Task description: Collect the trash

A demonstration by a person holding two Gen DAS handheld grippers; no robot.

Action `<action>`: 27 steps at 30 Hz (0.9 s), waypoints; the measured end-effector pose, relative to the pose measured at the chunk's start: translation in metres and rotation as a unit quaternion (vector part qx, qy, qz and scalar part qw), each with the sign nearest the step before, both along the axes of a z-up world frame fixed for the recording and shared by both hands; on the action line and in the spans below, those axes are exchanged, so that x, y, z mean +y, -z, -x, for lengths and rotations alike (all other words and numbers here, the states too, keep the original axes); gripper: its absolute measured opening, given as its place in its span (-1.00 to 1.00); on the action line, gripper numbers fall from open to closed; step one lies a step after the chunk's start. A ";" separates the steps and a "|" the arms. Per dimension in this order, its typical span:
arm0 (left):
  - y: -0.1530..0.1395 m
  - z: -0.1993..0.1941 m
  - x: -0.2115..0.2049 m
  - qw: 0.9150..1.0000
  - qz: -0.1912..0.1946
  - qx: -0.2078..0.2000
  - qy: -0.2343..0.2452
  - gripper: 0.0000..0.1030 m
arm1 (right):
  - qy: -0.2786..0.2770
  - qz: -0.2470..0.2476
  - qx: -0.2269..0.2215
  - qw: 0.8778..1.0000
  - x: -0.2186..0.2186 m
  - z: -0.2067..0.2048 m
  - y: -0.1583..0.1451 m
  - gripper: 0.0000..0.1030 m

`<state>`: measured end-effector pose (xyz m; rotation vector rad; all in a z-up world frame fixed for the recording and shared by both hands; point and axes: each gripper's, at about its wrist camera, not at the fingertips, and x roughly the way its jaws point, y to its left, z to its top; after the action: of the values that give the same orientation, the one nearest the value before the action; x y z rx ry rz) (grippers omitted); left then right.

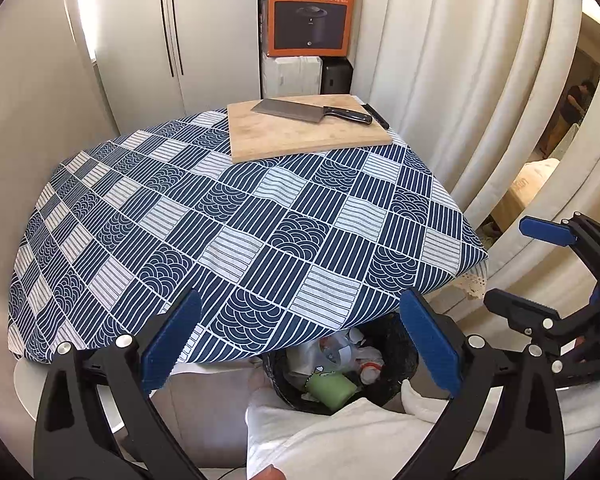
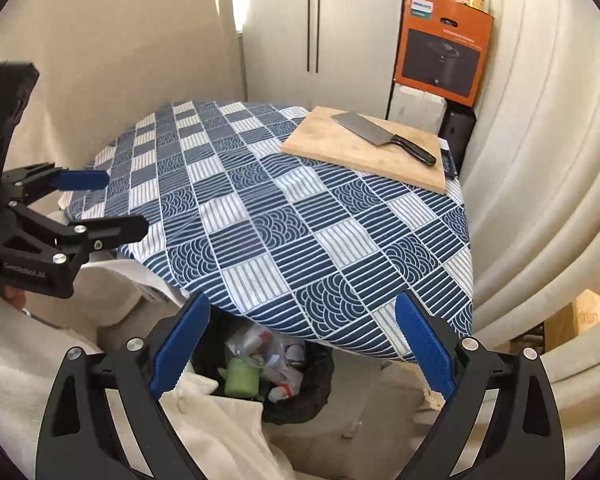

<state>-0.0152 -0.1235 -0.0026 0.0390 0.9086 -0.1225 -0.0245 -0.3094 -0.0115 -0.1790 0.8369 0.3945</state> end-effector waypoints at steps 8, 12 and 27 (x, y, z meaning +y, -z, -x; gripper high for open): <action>-0.001 -0.001 0.003 1.000 -0.009 -0.003 -0.016 0.88 | 0.019 -0.014 -0.013 1.000 -0.001 0.000 -0.004 0.74; 0.000 0.000 0.003 1.000 -0.009 -0.002 -0.009 0.88 | 0.013 -0.025 -0.008 1.000 0.003 0.000 -0.003 0.74; 0.001 0.006 0.012 1.000 0.005 0.002 0.001 0.88 | 0.006 -0.022 -0.022 0.999 0.016 0.010 -0.007 0.74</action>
<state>-0.0213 -0.1119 -0.0039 0.0305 0.9112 -0.1288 -0.0346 -0.2931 -0.0044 -0.1409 0.7853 0.3970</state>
